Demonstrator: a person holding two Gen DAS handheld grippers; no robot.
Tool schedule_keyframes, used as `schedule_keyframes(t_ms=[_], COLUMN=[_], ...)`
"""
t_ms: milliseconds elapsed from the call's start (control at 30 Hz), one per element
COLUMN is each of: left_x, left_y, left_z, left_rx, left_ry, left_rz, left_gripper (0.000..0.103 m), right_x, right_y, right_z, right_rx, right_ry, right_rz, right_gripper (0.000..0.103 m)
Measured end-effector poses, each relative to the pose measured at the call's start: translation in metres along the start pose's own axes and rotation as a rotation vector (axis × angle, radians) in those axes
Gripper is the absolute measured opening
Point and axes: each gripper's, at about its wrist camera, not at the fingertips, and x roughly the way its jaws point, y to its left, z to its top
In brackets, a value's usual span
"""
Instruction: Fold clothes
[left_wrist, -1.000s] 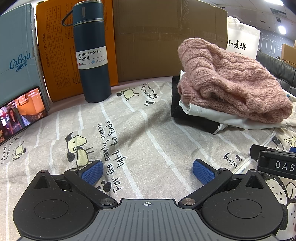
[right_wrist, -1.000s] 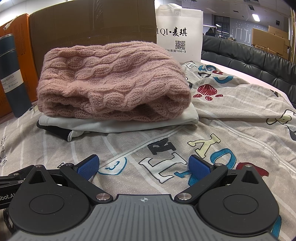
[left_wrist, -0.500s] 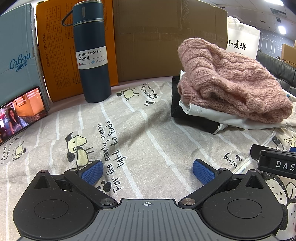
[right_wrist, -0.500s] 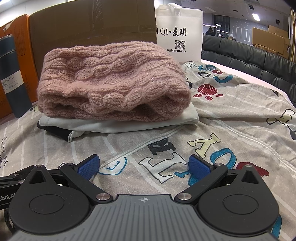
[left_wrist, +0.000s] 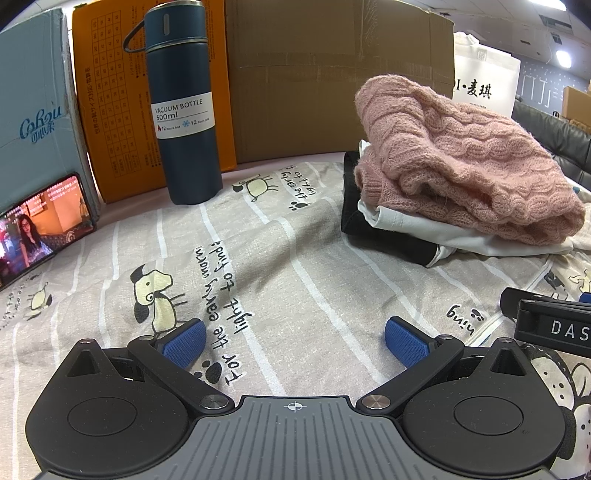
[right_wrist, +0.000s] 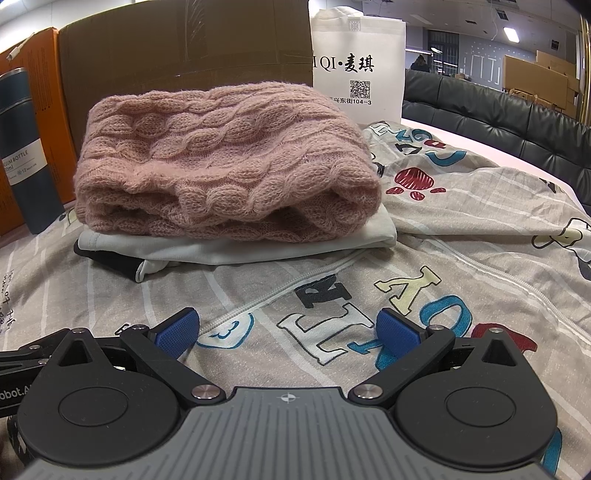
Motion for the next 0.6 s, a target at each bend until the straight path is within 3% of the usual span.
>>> schedule_keyframes(t_ms=[600], left_x=[0.0001], left_y=[0.0], left_z=[-0.0011], left_rx=[-0.009], left_ry=[-0.003], left_rz=[-0.005], left_gripper=[0.103], right_x=[-0.0006], right_y=[0.0005], right_z=[-0.0004], right_rx=[-0.001], right_ry=[0.0], right_rz=[-0.001], right_gripper=[0.103])
